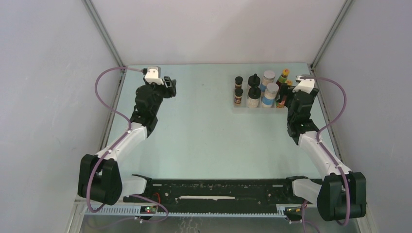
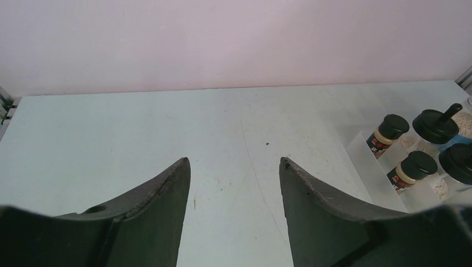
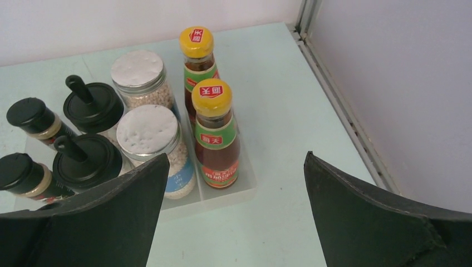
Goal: Organize the condiment bottles
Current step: Reset both arms
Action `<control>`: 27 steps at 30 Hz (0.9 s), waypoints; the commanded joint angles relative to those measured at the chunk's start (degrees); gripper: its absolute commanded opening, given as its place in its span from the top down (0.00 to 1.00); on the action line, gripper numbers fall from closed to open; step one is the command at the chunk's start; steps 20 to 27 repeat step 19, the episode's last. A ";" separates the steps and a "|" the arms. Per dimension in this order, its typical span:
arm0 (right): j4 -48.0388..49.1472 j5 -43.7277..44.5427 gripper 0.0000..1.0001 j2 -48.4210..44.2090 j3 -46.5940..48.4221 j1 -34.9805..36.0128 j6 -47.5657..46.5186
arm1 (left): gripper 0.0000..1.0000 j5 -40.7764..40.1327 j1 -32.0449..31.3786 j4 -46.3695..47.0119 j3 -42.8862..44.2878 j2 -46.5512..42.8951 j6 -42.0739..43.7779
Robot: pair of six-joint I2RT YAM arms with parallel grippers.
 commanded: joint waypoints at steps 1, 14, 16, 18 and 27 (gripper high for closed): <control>1.34 3.53 0.00 -1.32 3.39 0.39 -2.11 | 0.35 1.07 0.47 3.27 -1.13 -0.27 0.17; 1.06 7.56 0.01 -2.32 4.86 0.57 -3.19 | 0.35 1.62 0.49 3.80 -1.31 0.01 -0.34; 1.22 8.55 0.02 -2.41 4.86 0.91 -2.72 | 0.35 1.62 0.44 3.93 -1.36 0.00 -0.36; 1.78 9.64 0.01 -2.27 4.85 1.57 -3.07 | 0.35 1.56 0.49 3.93 -1.41 -0.03 -0.36; 2.19 10.22 0.00 -2.16 4.86 1.88 -3.23 | 0.35 1.54 0.49 3.97 -1.42 -0.01 -0.36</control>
